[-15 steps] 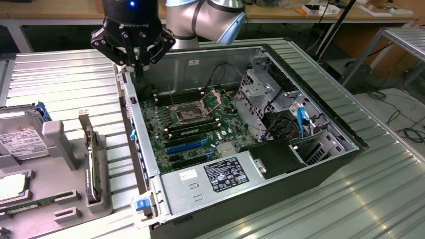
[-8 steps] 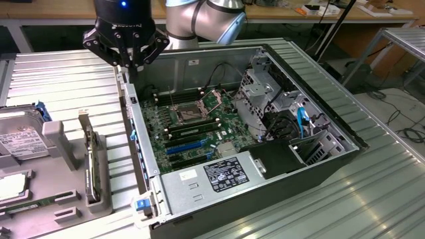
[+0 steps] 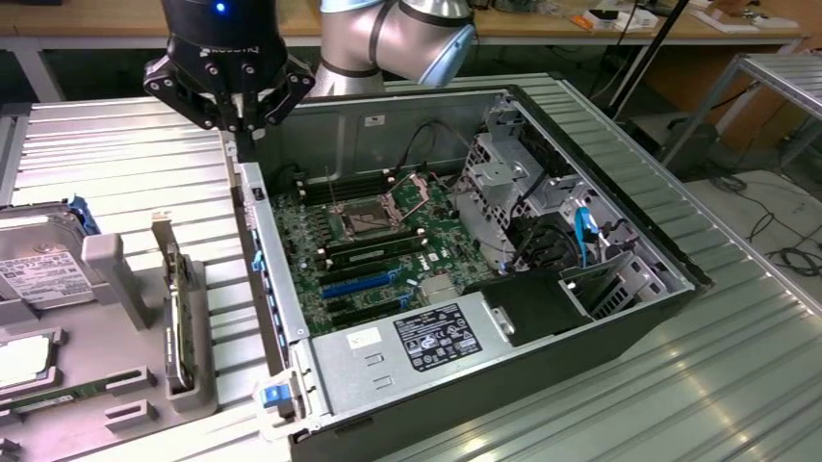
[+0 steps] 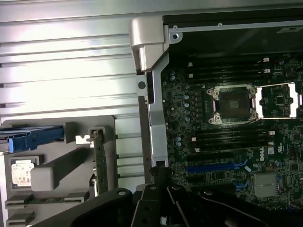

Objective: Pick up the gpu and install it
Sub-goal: 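Reach for the gpu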

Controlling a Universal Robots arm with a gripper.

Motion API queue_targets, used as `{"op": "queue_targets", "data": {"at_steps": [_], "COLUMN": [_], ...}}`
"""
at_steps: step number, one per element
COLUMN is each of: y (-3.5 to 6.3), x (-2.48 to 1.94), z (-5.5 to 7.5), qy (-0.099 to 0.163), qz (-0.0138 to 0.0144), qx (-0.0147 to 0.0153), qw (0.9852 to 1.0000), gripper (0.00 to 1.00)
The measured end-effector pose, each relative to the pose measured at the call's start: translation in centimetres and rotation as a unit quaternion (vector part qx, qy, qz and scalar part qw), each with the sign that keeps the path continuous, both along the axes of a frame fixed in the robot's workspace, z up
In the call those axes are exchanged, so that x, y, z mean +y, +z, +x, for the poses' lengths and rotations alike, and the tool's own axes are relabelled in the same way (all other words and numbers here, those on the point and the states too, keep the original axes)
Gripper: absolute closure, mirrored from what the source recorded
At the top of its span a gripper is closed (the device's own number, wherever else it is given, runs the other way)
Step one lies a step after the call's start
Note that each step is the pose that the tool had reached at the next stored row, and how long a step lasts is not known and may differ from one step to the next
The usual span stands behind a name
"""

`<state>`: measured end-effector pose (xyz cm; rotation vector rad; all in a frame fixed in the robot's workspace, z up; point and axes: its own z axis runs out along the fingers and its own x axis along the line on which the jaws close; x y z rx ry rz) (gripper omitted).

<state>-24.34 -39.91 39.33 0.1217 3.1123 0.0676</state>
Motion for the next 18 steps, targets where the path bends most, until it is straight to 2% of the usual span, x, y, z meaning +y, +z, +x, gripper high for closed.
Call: {"op": "queue_targets", "data": {"at_steps": [18], "y": [0.0], "x": [-0.01], "z": [-2.0], "qy": [0.0], "qz": [0.0], "qx": [0.0], "qw": [1.0], "gripper": [0.89]}}
